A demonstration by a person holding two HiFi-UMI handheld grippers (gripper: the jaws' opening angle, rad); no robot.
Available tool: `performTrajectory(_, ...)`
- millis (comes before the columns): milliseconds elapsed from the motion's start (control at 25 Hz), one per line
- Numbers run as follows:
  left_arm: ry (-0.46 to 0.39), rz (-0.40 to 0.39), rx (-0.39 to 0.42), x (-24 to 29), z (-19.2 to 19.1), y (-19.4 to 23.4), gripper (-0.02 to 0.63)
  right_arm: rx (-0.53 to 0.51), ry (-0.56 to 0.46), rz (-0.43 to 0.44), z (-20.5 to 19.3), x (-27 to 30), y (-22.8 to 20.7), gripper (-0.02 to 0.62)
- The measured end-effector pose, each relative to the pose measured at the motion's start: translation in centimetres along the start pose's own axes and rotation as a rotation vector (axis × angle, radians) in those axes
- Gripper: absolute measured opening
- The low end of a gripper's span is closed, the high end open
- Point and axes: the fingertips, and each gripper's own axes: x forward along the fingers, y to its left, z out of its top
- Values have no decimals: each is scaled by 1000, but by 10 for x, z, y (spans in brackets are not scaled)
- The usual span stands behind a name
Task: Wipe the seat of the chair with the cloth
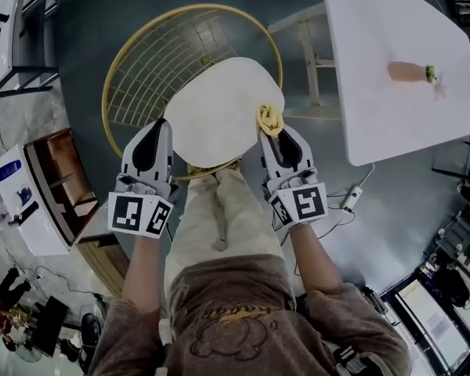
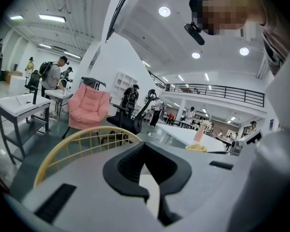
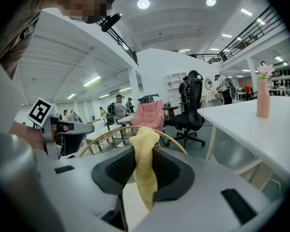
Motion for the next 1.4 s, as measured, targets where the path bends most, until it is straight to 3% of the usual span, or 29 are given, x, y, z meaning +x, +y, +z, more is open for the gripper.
performTrajectory(560,35,-16,8,4,-34,19,3,-50,86,6,-49,54,-21,120)
performTrajectory(840,48,-4,1,7,-52,32,3,-115,198,-13,-93,98,-50,120)
performTrajectory(1160,72,-18,-15,14,-68,35,3,-162,332,-95,-133,146,-103,120)
performTrajectory(1400,88,-11,-13,17,-74,48,3,-243,437,-55,-158,189,-110,120)
